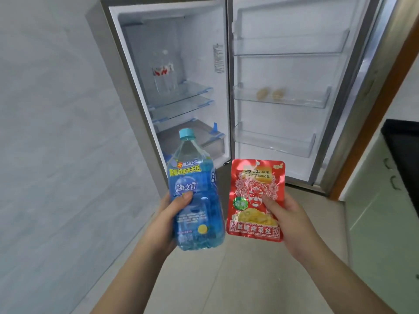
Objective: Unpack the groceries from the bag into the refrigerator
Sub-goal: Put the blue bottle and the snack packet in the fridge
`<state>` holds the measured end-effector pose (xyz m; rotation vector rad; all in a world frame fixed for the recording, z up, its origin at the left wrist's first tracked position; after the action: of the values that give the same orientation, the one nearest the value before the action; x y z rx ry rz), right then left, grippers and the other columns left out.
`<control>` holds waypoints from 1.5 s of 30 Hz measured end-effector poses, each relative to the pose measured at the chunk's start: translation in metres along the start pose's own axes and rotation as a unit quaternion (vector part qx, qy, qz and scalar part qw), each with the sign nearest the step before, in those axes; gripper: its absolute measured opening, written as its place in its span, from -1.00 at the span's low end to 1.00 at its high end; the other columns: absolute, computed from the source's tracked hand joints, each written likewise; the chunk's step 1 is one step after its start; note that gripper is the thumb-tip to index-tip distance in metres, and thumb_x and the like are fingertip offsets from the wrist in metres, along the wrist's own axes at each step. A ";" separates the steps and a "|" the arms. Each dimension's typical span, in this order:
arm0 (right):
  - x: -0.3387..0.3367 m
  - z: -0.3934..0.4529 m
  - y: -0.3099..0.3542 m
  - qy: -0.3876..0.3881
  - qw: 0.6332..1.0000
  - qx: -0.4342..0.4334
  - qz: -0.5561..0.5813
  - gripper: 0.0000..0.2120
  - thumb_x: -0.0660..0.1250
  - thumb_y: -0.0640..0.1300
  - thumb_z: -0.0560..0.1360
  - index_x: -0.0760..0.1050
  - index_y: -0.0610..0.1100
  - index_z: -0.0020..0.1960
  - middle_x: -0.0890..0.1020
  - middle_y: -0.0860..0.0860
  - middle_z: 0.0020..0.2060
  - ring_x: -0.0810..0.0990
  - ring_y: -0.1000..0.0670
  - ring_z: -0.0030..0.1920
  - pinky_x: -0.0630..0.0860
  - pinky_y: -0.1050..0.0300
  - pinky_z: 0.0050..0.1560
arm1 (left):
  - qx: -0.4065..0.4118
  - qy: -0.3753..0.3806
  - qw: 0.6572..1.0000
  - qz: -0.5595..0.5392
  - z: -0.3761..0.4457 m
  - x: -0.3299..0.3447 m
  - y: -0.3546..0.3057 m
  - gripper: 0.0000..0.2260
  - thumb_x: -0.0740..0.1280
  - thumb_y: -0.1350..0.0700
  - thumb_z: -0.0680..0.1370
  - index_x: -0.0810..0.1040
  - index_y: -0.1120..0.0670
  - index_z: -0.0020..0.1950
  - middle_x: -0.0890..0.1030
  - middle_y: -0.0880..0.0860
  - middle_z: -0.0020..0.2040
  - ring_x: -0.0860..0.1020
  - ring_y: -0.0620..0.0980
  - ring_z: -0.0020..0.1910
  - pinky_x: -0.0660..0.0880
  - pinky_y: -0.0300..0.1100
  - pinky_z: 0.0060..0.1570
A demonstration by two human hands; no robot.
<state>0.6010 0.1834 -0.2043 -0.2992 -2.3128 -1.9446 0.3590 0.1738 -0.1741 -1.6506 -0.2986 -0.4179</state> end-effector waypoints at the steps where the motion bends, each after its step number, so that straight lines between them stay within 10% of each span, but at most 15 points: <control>1: -0.003 0.011 0.010 0.004 1.000 -0.004 -0.001 -0.80 0.35 -0.05 0.53 0.53 0.06 0.14 0.72 0.02 -0.05 0.72 -0.11 -0.09 0.62 -0.13 -0.01 | 0.013 0.003 1.000 0.002 0.007 0.008 -0.007 -0.22 0.59 -0.05 0.27 0.41 0.24 0.37 0.51 0.37 0.27 0.51 0.41 0.20 0.44 0.34 0.19; 27: 0.135 0.232 0.187 0.116 0.979 -0.154 -0.064 -0.72 0.36 0.08 0.48 0.53 0.12 0.19 0.71 0.06 0.01 0.71 -0.09 -0.06 0.60 -0.18 0.06 | 0.184 0.008 0.982 0.029 0.196 -0.008 -0.196 -0.18 0.61 -0.12 0.22 0.42 0.16 0.38 0.57 0.27 0.24 0.59 0.31 0.15 0.53 0.20 0.08; 45: 0.161 0.388 0.229 0.134 0.962 -0.218 -0.100 -0.71 0.37 0.13 0.44 0.52 0.18 0.16 0.70 0.12 -0.01 0.72 -0.03 -0.10 0.63 -0.13 -0.03 | 0.221 -0.056 0.974 -0.004 0.325 -0.033 -0.212 -0.16 0.67 -0.04 0.12 0.46 0.15 0.33 0.61 0.24 0.19 0.62 0.26 0.11 0.60 0.03 -0.10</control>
<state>0.5111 0.6151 -0.0193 0.1678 -1.7931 -2.4099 0.2702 0.5233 -0.0282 -1.2370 -0.4484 -0.2411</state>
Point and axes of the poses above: each hand's wrist, its own z-axis towards the middle knuckle, its own x-axis out of the palm, y = z × x, the point moved 7 cm from there along z, towards the middle knuckle
